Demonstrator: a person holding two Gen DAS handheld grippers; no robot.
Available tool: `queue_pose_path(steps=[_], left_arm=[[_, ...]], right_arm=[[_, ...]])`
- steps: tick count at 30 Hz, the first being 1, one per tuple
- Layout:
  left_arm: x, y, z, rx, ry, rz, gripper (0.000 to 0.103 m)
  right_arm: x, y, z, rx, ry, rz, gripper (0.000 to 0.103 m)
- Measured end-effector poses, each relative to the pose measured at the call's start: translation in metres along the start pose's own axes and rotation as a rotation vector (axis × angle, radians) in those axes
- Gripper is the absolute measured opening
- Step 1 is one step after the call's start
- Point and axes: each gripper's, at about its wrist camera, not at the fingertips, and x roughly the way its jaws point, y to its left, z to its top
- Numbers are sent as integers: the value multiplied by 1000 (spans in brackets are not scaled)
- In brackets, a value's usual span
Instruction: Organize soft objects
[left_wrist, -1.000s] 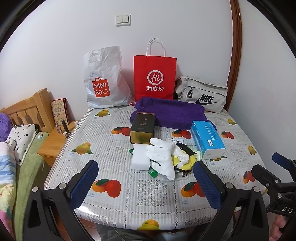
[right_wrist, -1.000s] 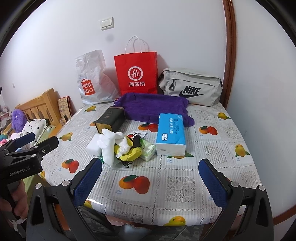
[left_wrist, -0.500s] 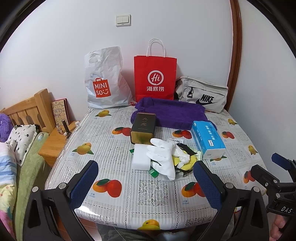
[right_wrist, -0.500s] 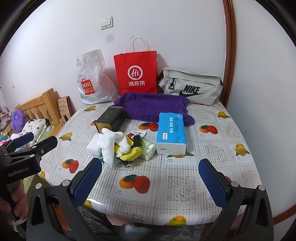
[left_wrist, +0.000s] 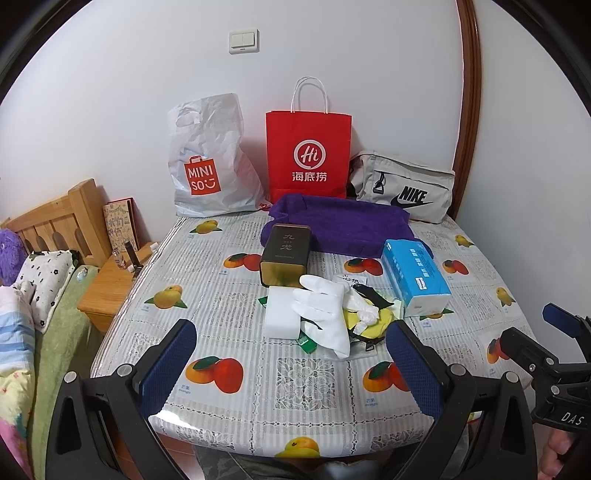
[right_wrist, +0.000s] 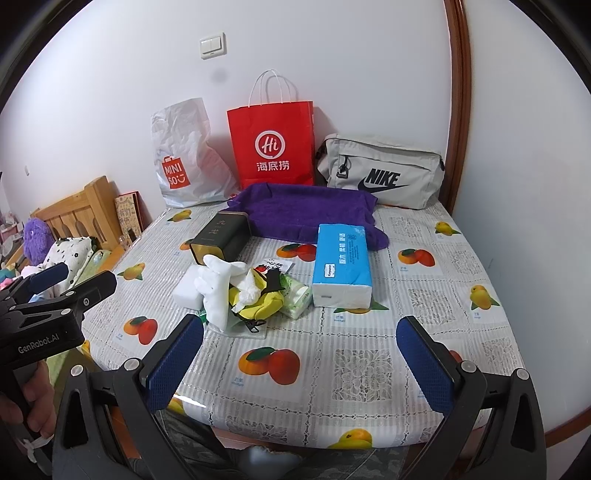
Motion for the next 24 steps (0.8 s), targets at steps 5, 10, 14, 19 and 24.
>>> queue_pose_path(steps=[5,10,14,19,24], left_arm=[[0,0,1,1,-1,2,103],[0,-1,1,3,-2,1,103],[0,-2,1,4,-3,3,103],[0,-2,1,4,-2,2,103],[2,-3,1,9,3,1,103]], right_arm=[[0,0,-1,0,-2,1,103],[1,0,-1,4,-3,2,103],[0,-1,-2,8,-4,1,103],[-1,-3,-2,15,-5,0,103],[-1,-4,-1,16,-4,-1,103]])
